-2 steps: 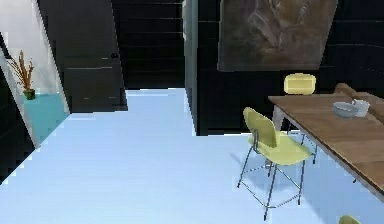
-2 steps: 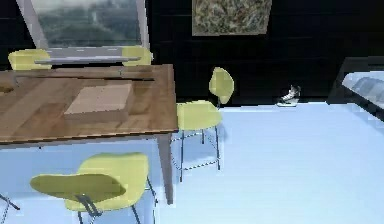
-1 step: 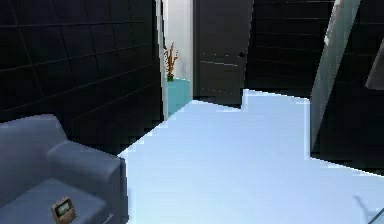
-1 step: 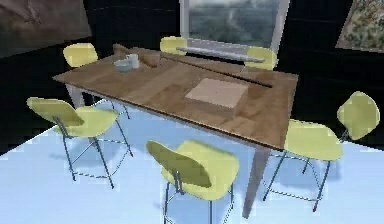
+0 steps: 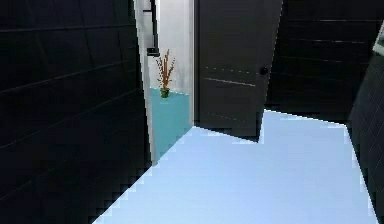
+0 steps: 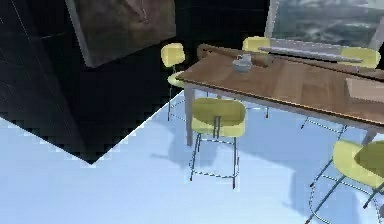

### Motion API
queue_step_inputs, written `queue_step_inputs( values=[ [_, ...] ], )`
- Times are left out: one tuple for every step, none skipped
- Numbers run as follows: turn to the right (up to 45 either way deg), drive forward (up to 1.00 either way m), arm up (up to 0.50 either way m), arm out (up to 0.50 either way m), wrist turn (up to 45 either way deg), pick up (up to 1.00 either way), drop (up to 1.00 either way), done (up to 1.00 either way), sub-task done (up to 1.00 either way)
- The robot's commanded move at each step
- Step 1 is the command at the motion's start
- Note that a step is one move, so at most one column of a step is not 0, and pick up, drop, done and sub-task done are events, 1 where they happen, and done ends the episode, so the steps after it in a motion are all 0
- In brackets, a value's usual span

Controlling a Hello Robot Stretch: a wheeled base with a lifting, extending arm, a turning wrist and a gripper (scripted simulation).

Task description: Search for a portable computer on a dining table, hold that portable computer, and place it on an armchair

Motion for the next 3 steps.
queue_step_inputs(
  values=[
    [0.0,1.00,0.00,0.00,0.0,0.00,0.00,0.00,0.00],
    [0.0,0.80,0.00,0.00,0.0,0.00,0.00,0.00,0.00],
    [-45.0,0.00,0.00,0.00,0.0,0.00,0.00,0.00,0.00]
  ],
)
